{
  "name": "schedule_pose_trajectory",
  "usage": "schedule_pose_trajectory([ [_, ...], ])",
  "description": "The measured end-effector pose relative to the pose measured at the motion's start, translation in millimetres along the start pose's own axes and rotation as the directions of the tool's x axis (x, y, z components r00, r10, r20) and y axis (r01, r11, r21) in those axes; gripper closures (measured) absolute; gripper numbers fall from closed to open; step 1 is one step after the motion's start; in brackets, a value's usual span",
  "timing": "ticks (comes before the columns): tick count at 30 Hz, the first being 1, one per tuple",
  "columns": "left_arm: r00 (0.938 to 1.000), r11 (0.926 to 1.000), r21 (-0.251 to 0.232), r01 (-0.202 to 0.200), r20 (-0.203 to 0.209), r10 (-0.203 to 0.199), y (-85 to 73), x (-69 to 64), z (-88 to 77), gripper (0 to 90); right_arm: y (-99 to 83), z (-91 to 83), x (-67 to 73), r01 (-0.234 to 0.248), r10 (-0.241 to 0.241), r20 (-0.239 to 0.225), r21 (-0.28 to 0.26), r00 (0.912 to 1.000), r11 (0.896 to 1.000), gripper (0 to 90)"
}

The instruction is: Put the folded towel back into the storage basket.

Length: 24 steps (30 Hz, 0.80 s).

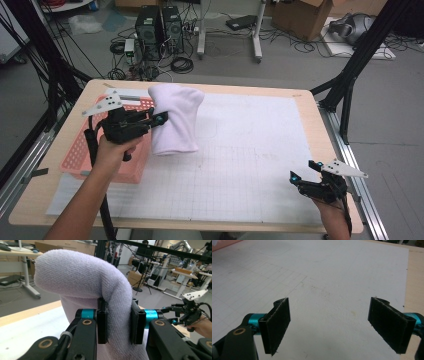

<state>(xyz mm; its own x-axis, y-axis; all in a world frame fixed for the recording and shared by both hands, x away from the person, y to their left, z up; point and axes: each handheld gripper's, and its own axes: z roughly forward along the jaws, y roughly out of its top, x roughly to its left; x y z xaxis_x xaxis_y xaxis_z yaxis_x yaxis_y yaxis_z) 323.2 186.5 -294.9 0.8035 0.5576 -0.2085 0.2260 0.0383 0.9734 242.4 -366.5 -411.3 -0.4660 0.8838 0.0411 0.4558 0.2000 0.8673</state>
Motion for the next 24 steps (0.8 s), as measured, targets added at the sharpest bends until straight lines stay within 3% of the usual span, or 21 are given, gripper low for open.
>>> schedule_pose_trajectory([
  [9, 0.9997, 0.9994, -0.033, 0.013, -0.018, -0.013, 12.3, 12.7, -26.0, 72.6, 0.6, -1.0, 1.0, 0.01, -0.01, 0.003, 0.0, 0.9999, 1.0, 17.1],
  [24, 0.9986, 0.9974, -0.062, 0.036, -0.036, -0.038, 32.8, 48.8, -85.0, 72.5, -0.1, -0.7, 1.8, 0.008, -0.008, 0.01, 0.006, 0.9999, 1.0, 17.1],
])
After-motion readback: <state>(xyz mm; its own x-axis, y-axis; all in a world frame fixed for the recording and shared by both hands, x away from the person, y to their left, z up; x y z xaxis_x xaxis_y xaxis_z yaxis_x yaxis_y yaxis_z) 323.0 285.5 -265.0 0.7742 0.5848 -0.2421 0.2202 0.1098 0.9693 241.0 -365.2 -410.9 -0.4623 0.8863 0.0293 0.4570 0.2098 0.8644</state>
